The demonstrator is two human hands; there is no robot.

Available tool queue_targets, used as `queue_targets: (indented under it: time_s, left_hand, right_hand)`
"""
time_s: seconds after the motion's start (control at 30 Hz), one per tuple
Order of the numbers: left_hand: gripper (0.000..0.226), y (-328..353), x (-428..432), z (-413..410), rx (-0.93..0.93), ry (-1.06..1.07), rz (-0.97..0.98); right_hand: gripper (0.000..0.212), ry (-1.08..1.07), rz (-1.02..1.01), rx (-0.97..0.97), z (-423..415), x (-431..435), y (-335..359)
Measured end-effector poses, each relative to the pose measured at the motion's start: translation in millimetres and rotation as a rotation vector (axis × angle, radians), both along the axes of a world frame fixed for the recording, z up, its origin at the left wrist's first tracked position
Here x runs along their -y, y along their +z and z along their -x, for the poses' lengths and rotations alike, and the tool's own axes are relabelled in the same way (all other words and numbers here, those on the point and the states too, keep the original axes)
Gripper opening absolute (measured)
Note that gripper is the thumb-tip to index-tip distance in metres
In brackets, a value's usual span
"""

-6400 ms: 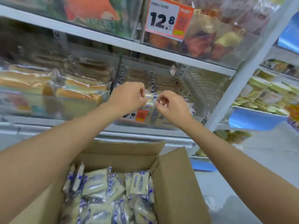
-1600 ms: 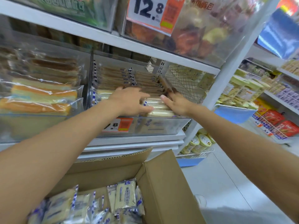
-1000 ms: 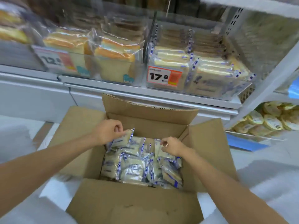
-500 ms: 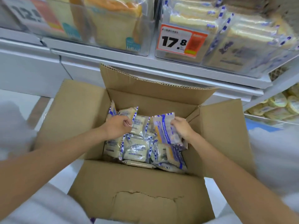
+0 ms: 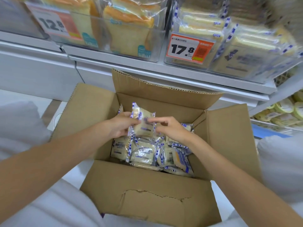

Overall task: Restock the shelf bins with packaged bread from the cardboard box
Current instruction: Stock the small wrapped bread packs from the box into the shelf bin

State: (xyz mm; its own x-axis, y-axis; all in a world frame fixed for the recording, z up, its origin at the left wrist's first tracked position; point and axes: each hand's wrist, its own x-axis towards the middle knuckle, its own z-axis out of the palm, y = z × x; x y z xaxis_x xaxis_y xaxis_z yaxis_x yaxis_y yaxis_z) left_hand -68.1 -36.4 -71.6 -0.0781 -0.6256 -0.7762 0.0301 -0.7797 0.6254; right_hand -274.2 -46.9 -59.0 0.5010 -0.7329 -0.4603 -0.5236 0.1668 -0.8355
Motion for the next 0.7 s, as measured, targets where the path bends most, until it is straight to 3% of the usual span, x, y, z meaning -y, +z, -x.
queue_targets:
  time_s: [0.1, 0.17, 0.27, 0.37, 0.5, 0.63, 0.7]
  left_hand:
    - [0.056, -9, -3, -8, -0.045, 0.005, -0.001]
    - [0.045, -3, -4, -5, -0.143, 0.0, 0.003]
    - [0.033, 1, -6, -1, -0.14, -0.07, 0.027]
    - [0.036, -7, -9, -13, 0.052, -0.037, 0.057]
    - [0.022, -15, -17, -36, 0.189, 0.139, 0.109]
    - [0.028, -18, -29, -53, 0.174, 0.204, 0.107]
    - [0.032, -21, -33, -57, 0.162, 0.194, 0.081]
  right_hand:
    - [0.072, -0.213, 0.085, -0.126, 9, 7, -12]
    - [0.076, -0.289, -0.038, -0.053, 13, 10, -23]
    - [0.041, -0.306, -0.189, 0.096, 11, 10, -38]
    - [0.034, -0.254, -0.255, 0.146, 7, 11, -49]
    - [0.036, -0.172, -0.204, -0.129, 12, 10, -94]
    - [0.072, 0.065, -0.22, -0.344, 6, -6, -147]
    - [0.079, 0.13, -0.206, -0.429, -2, -12, -164]
